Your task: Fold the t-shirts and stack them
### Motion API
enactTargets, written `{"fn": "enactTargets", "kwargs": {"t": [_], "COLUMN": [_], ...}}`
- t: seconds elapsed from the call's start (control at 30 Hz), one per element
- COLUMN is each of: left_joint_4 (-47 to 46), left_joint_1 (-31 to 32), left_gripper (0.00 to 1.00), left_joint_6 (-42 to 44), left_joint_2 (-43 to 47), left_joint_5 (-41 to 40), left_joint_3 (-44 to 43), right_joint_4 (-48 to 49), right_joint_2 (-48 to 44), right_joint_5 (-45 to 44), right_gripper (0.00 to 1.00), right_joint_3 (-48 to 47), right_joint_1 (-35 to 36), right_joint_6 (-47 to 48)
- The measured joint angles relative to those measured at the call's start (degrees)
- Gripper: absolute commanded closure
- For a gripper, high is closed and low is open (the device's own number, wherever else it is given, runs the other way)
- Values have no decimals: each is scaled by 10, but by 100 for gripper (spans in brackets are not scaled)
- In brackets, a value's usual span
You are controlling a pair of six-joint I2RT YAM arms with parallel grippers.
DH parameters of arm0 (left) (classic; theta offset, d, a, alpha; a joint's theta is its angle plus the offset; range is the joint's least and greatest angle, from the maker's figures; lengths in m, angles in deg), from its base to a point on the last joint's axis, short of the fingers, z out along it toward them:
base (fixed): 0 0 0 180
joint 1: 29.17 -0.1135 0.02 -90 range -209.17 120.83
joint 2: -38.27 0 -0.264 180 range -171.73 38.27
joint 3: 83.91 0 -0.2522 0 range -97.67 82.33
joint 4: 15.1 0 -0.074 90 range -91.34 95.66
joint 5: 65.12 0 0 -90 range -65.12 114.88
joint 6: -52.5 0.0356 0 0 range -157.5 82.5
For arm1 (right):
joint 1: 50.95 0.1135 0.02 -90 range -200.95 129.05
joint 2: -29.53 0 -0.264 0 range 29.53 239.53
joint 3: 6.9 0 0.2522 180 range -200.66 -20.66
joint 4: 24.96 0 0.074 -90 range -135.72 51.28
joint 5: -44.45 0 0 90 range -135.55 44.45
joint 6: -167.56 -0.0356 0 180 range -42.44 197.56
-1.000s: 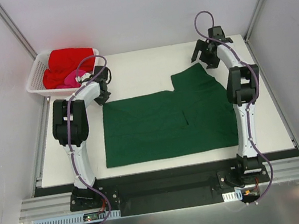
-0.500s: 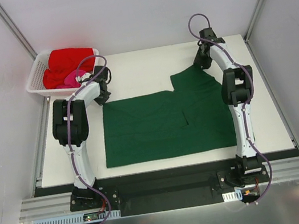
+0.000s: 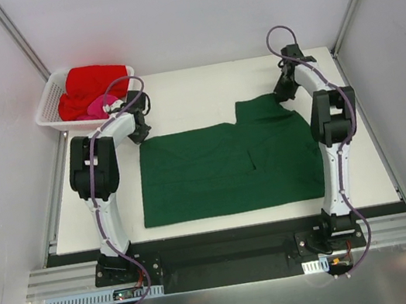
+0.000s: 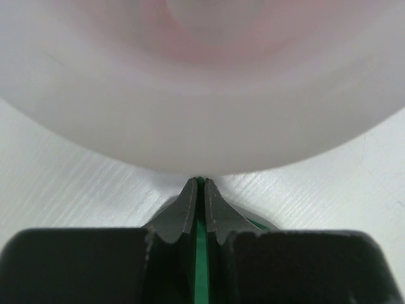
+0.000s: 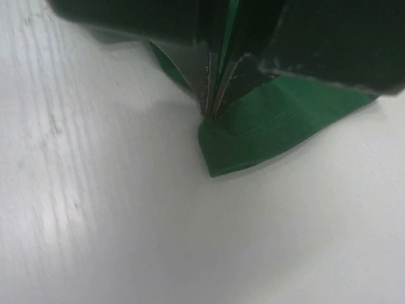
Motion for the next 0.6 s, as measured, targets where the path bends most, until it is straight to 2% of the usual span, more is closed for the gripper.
{"fn": "enactTargets", "kwargs": {"t": [0.13, 0.23, 0.27, 0.33, 0.4, 0.6], "left_joint_4": [-8, -13, -15, -17, -18, -19], "left_joint_1": [0, 1, 1, 1, 1, 1], "left_gripper": [100, 100, 100, 100, 100, 100], "left_joint_6": [0, 4, 6, 12, 18, 35], "left_joint_2": [10, 16, 18, 21, 22, 23], "left_joint_5": [10, 17, 22, 26, 32, 40], "left_joint_3": [15, 23, 26, 31, 32, 32], "right_joint_4": [7, 4, 2, -5, -15, -43], "right_joint_2": [-66, -106, -110, -111, -111, -106], "right_joint_5": [0, 3, 3, 9, 15, 45], "right_gripper": [99, 84, 72, 58, 52, 50], "right_joint_3": [107, 170, 176, 175, 166, 58], "right_joint_1": [-7, -10, -10, -10, -11, -37], "right_joint_6": [9, 19, 23, 32, 43, 52]}}
